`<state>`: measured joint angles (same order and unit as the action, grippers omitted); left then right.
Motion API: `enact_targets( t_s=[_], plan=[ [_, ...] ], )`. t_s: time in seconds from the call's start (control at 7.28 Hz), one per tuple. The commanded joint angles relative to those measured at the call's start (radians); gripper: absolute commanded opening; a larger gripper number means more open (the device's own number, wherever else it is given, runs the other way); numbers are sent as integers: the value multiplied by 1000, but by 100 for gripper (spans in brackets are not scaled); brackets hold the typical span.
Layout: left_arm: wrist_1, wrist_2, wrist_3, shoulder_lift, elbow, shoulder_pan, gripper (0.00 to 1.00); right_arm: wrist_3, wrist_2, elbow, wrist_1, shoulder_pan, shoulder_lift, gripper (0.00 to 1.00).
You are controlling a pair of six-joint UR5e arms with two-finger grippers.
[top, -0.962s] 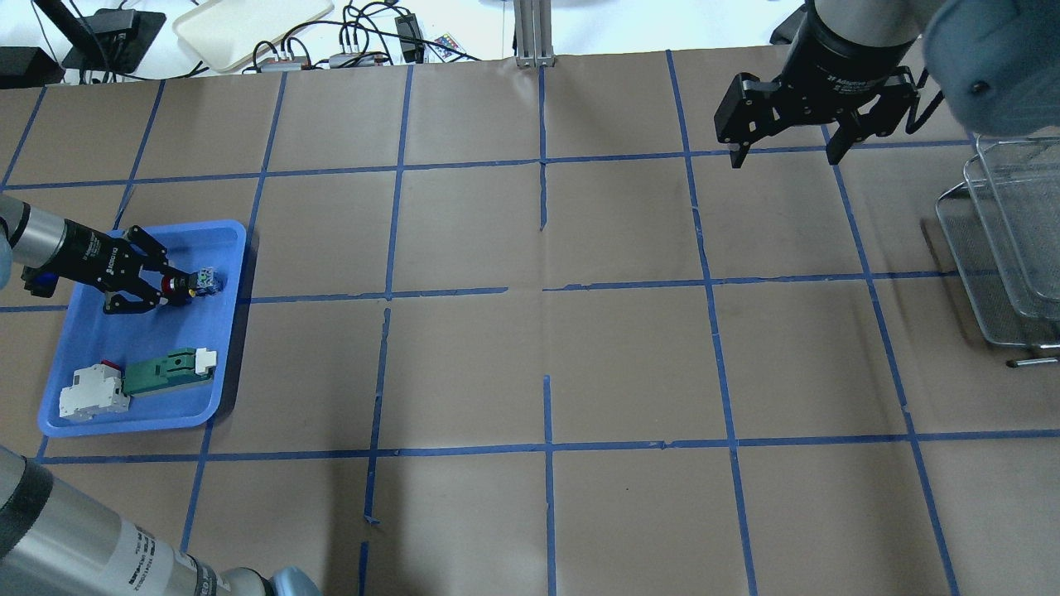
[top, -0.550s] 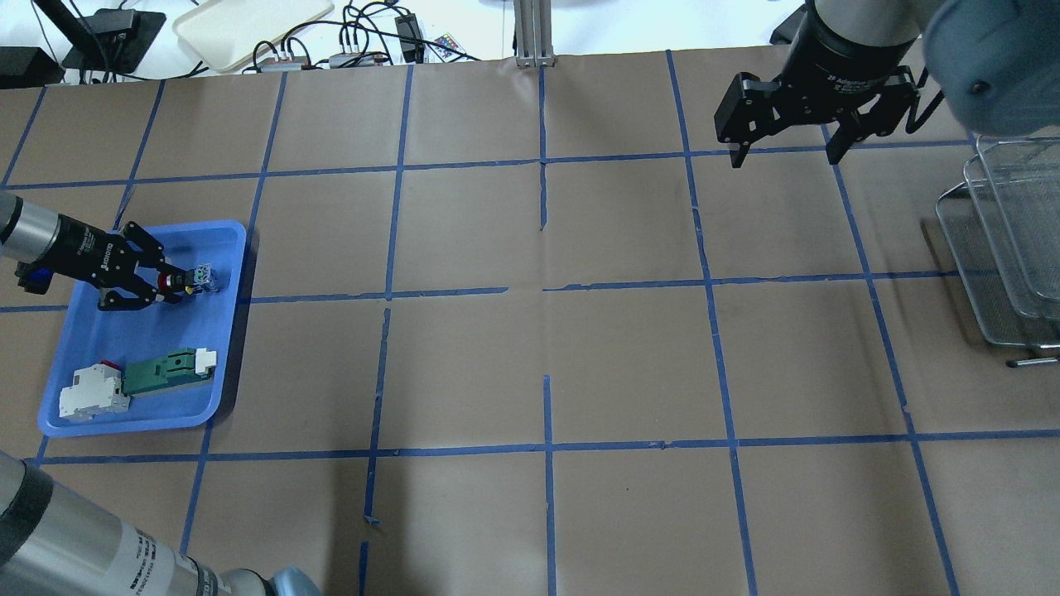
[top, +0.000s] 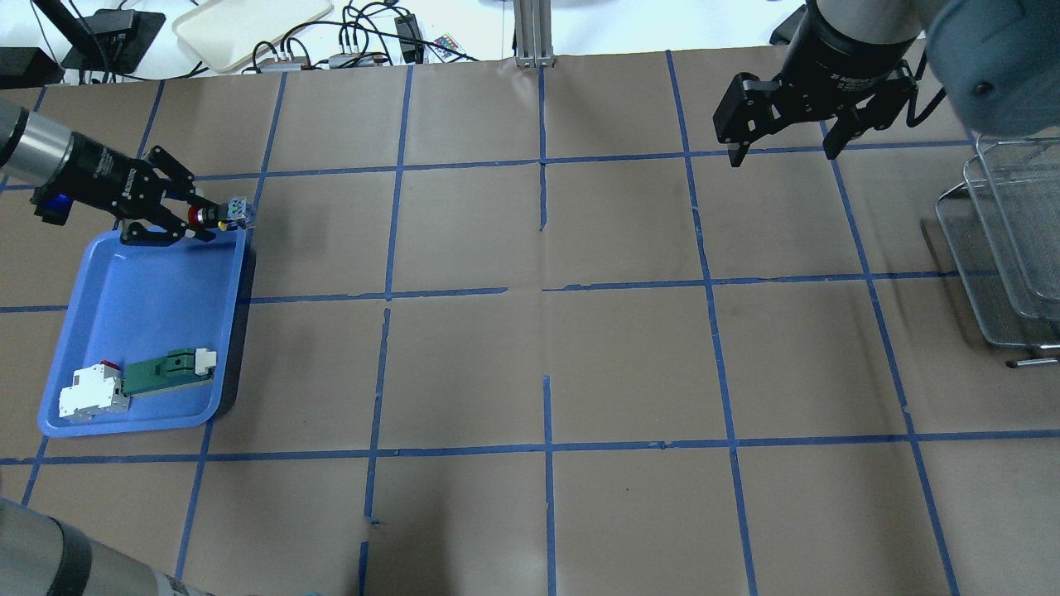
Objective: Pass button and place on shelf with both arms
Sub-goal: 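Lift the button and carry it toward the right gripper while the right gripper lowers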
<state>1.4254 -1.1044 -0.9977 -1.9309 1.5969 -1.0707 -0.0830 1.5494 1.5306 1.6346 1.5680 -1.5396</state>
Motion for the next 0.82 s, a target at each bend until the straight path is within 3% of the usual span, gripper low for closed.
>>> enact_targets(
  t_s=[0.0, 0.27, 0.69],
  plan=[
    [-8, 55, -196, 78, 12, -203, 0, -140, -139, -10, 1, -2, -2, 100],
    [-42, 78, -376, 105, 14, -380, 0, -385, -178, -10, 2, -8, -1, 100],
    [-242, 90, -718, 98, 18, -605, 0, -726, -164, -10, 2, -19, -1, 100]
  ],
)
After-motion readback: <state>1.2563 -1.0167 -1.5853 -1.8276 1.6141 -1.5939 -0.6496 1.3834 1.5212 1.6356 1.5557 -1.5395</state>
